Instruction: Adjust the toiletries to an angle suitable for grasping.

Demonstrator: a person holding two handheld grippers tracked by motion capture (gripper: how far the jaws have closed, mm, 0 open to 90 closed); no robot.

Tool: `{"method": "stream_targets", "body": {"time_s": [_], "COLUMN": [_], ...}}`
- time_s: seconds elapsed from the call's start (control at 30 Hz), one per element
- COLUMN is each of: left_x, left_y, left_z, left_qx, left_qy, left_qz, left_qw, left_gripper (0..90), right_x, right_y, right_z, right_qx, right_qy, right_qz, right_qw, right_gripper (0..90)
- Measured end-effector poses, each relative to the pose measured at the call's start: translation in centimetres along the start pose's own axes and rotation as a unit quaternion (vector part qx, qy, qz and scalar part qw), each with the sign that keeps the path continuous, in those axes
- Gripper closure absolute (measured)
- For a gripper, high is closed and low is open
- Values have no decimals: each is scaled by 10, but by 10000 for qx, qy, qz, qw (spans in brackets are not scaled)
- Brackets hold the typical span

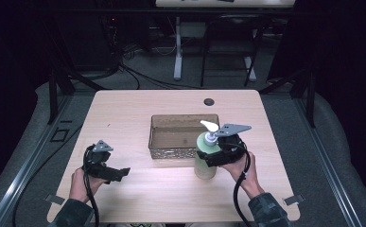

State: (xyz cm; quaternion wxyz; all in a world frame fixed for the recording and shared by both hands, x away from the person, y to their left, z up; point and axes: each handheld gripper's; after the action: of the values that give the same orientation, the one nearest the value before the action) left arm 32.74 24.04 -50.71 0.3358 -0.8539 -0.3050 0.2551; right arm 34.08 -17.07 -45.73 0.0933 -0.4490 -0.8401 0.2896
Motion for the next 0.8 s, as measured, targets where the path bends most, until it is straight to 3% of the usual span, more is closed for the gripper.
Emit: {"method": "stream_targets", "body": {"time_s": [0.8], "left_x": [-1], "left_y": [2], "left_z": [0], "left_qx": [93], "left_qy": [52], "left_qz": [42], "left_qw": [9999], "left_gripper": [0], "right_x": [-27], "right_y": [-11], "right_z": [4], "right_qx": [298], "right_qy": [-149], "right_qz": [-30], "right_qw": [9994], "right_gripper": [114]}}
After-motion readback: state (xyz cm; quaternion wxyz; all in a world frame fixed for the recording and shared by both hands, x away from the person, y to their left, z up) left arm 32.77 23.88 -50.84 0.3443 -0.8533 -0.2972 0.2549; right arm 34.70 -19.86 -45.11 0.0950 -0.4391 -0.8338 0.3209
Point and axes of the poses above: each handheld gripper's, and its own axes: y roughly forward along the jaws, z roughly out of its underside, x roughly to its left, and after that the axes turned 13 degrees about z, right-handed
